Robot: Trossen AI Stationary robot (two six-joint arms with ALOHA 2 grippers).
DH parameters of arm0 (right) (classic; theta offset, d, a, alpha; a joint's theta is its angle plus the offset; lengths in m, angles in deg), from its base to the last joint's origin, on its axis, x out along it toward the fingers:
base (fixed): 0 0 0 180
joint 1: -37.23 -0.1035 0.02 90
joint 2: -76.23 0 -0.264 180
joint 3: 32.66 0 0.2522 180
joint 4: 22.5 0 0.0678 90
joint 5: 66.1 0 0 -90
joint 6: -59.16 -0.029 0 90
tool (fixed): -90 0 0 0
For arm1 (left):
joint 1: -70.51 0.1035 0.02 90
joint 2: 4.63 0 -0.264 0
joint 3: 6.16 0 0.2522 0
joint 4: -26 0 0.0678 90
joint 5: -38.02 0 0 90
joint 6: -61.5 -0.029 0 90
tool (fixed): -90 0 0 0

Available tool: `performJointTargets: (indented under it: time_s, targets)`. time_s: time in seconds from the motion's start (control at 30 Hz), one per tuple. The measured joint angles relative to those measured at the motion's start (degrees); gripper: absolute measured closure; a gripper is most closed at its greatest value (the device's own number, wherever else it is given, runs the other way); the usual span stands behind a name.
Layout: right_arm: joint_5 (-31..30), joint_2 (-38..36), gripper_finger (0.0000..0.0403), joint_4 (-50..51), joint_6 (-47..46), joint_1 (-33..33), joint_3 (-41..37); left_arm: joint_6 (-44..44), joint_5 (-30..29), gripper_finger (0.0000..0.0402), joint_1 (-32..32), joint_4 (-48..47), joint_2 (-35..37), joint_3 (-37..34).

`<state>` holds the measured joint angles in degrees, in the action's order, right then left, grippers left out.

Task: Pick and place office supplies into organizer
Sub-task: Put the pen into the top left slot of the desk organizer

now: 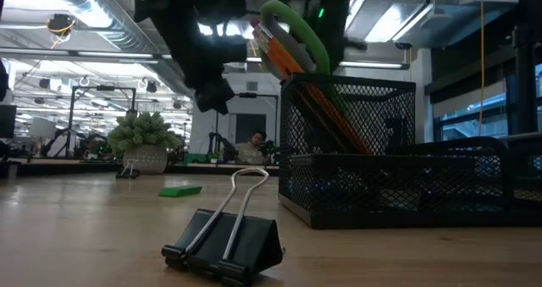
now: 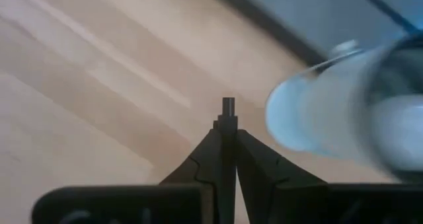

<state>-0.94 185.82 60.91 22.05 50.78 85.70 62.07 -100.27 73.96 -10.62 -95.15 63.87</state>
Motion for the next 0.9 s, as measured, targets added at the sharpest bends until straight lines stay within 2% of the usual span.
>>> performJointTargets:
  time_s: [0.2,0.37,0.53,0.7,0.9]
  targets:
    - [-0.32,-10.82,0.0362,-1.58,1.52,-2.15,2.49,1.62,0.00,0.0343,0.78,0.00,0.00,0.00]
    - [-2.93,-18.57,0.0362,-6.61,3.44,-7.33,2.47,1.28,0.66,0.0343,0.87,0.79,0.00,0.00]
    - [-6.52,-24.29,0.0362,-12.38,7.55,-13.80,0.74,1.43,6.19,0.0343,0.85,1.74,0.02,0.00]
    - [-7.21,-29.38,0.0362,-13.51,10.30,-18.85,-4.29,4.84,9.46,0.0343,0.71,2.17,0.02,0.00]
    - [-6.42,-37.67,0.0362,-19.18,13.52,-22.25,-16.93,9.49,9.43,0.0343,-0.23,2.41,0.02,0.00]
